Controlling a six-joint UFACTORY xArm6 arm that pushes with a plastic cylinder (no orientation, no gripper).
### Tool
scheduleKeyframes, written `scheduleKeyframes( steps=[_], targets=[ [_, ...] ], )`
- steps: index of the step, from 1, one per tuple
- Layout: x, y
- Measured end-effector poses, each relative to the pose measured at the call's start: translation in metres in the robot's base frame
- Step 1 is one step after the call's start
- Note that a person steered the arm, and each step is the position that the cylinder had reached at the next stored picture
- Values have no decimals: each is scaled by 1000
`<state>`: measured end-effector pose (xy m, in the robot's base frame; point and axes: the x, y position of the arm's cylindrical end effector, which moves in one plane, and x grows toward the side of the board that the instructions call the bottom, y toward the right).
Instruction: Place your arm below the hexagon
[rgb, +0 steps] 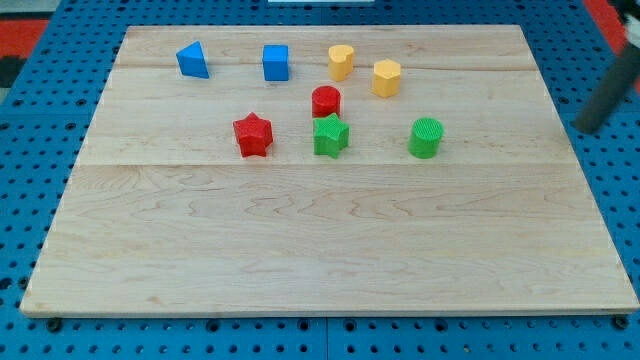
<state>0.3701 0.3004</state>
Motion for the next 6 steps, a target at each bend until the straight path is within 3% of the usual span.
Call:
scheduleKeyframes(
  steps=[2, 3, 6],
  targets=[
    [2, -172],
    [1, -199],
    [-13, -203]
  ],
)
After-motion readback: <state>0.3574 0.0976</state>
